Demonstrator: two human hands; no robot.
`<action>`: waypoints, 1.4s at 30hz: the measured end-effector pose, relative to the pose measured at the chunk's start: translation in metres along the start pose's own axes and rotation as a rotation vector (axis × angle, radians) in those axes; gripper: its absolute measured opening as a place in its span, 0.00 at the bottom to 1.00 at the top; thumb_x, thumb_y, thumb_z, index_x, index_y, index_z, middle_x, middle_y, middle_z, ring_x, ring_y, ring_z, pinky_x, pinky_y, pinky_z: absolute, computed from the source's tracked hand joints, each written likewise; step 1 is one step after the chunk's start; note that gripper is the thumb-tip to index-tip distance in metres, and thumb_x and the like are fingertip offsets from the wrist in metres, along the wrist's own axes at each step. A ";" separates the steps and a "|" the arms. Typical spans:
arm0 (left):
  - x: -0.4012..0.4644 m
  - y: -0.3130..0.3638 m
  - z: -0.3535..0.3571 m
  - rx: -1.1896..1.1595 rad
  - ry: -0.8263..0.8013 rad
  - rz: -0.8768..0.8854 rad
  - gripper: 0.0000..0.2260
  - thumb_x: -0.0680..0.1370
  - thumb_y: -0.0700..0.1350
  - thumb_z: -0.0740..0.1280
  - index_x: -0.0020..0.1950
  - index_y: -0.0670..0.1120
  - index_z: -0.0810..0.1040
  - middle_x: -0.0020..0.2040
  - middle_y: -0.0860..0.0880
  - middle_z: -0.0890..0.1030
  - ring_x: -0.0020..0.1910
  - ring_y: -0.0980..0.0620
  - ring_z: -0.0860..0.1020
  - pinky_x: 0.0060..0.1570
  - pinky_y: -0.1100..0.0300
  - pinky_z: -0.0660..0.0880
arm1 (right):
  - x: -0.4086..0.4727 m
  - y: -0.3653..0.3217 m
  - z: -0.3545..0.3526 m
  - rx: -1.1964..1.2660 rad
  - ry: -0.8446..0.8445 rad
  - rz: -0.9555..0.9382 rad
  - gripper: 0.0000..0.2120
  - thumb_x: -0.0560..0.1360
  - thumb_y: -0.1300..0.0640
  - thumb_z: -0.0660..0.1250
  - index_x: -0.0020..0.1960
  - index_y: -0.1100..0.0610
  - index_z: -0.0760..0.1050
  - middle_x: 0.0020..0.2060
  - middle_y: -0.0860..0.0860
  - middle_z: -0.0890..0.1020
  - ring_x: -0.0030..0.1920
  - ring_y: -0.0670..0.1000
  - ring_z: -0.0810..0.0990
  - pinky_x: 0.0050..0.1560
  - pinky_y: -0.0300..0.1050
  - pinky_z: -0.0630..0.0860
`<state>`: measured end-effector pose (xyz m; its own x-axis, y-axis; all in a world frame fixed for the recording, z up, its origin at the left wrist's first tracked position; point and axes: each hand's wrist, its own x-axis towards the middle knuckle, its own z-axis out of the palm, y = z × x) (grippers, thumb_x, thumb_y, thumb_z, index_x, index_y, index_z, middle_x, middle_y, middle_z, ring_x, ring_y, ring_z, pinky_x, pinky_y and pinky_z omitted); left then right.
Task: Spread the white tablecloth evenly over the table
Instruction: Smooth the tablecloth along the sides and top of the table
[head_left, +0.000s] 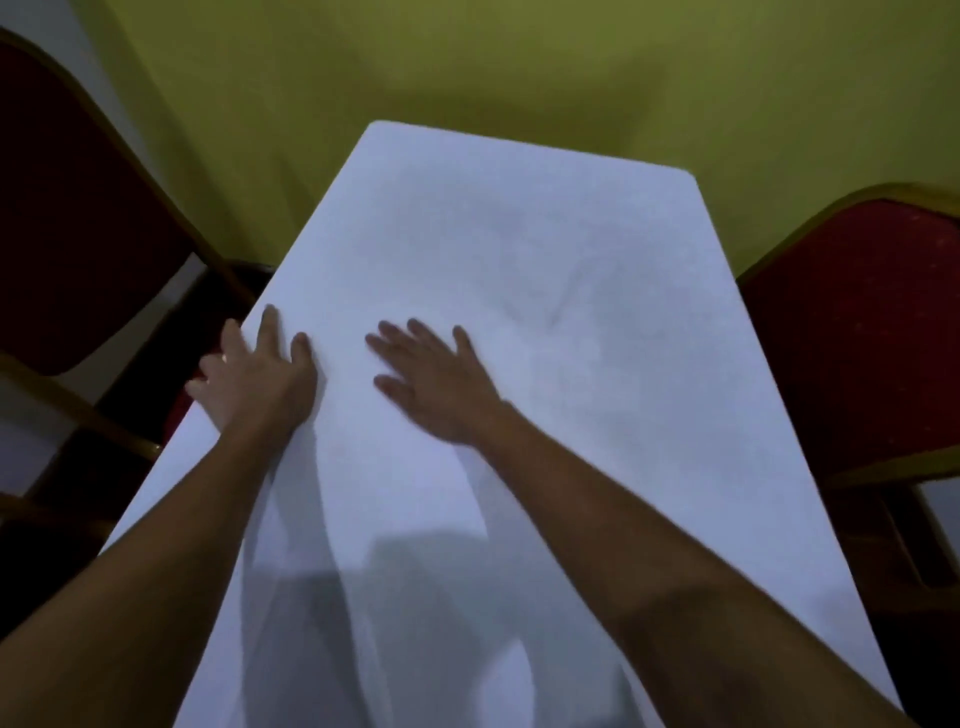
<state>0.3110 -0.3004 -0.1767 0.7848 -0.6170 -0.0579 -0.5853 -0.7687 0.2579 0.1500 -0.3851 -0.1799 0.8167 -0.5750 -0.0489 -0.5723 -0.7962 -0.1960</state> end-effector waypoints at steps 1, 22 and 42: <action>0.001 -0.001 0.004 0.008 0.003 0.000 0.26 0.79 0.62 0.46 0.77 0.58 0.52 0.78 0.44 0.55 0.72 0.34 0.60 0.70 0.36 0.54 | 0.010 0.019 -0.001 0.003 0.003 0.059 0.25 0.82 0.43 0.49 0.78 0.45 0.51 0.78 0.42 0.52 0.78 0.48 0.49 0.75 0.63 0.45; -0.159 0.078 0.032 -0.045 -0.116 0.746 0.29 0.80 0.59 0.44 0.70 0.44 0.71 0.71 0.42 0.72 0.70 0.41 0.71 0.68 0.40 0.65 | -0.229 0.153 -0.015 0.087 0.329 1.232 0.29 0.82 0.46 0.47 0.78 0.58 0.52 0.78 0.54 0.56 0.76 0.58 0.57 0.73 0.60 0.54; -0.189 -0.154 -0.040 -0.045 -0.028 -0.050 0.27 0.81 0.57 0.49 0.77 0.46 0.54 0.76 0.40 0.62 0.73 0.35 0.62 0.70 0.37 0.57 | -0.296 -0.208 0.061 0.046 0.160 0.087 0.29 0.77 0.41 0.53 0.73 0.54 0.66 0.74 0.51 0.68 0.74 0.55 0.65 0.69 0.65 0.61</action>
<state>0.2607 -0.0586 -0.1671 0.8065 -0.5831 -0.0981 -0.5355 -0.7907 0.2967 0.0320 -0.0381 -0.1849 0.7397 -0.6671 0.0883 -0.6335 -0.7346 -0.2430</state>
